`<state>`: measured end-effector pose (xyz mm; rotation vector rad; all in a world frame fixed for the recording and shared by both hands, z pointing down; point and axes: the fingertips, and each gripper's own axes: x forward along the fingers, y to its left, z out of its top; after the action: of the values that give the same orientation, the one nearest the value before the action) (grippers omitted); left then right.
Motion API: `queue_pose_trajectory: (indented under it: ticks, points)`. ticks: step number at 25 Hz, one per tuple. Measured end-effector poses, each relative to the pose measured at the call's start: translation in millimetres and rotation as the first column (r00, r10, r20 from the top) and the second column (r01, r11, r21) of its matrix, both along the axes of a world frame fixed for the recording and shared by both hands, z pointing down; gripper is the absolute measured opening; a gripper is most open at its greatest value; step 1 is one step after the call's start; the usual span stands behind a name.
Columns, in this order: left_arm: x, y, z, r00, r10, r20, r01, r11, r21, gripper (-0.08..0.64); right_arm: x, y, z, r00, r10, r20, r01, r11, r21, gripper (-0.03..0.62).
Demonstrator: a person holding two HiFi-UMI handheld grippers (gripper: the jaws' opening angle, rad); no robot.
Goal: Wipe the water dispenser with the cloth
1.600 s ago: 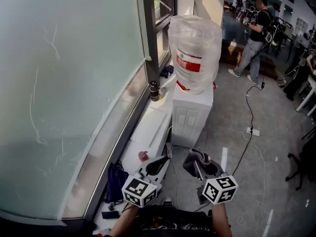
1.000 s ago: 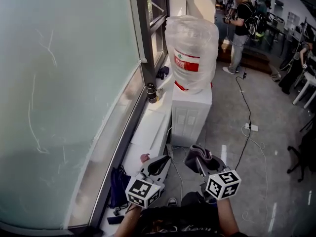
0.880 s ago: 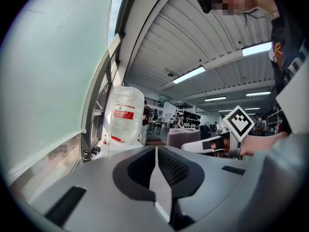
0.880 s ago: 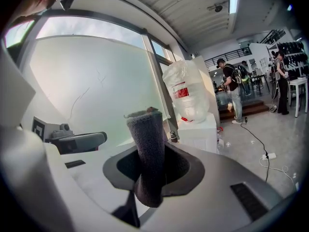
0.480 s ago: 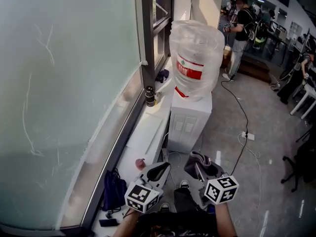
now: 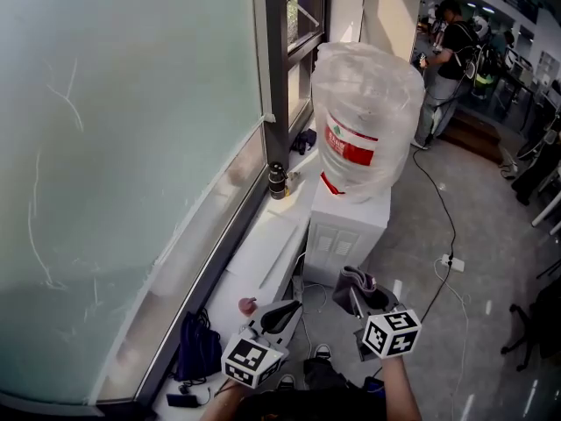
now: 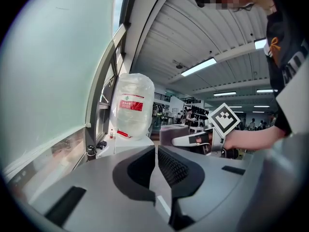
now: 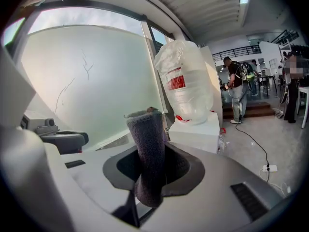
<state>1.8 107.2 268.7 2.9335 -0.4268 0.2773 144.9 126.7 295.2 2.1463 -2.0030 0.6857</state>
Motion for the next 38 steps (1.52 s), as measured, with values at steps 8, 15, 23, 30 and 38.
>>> queue_pose_trajectory:
  ticks: [8,15,23,30,38]
  points:
    - [51.7,-37.8,23.2,0.993,-0.102,0.053,0.103,0.994,-0.021,0.031,68.2,-75.2,28.2,0.986,-0.104,-0.13,0.099,0.994,-0.047,0.104]
    - [82.0,-55.3,36.6,0.976,-0.19,0.104,0.191,0.982,-0.001,0.031,107.3,-132.0,71.6,0.976,-0.175,-0.131,0.167,0.983,-0.07,0.104]
    - [91.5,-73.2,68.2,0.965,-0.207,0.158,0.209,0.978,0.006,0.031,120.2,-183.7,102.6,0.938,-0.183,-0.293,0.163,0.982,-0.092,0.106]
    - [89.5,-90.9,94.6,0.974,-0.174,0.143,0.177,0.984,-0.011,0.031,117.2,-210.0,108.5,0.905,-0.136,-0.402,0.118,0.991,-0.069,0.106]
    - [60.9,-121.5,128.9,0.983,-0.117,0.14,0.119,0.993,0.001,0.031,118.0,-236.0,160.8,0.83,-0.097,-0.55,0.043,0.993,-0.109,0.104]
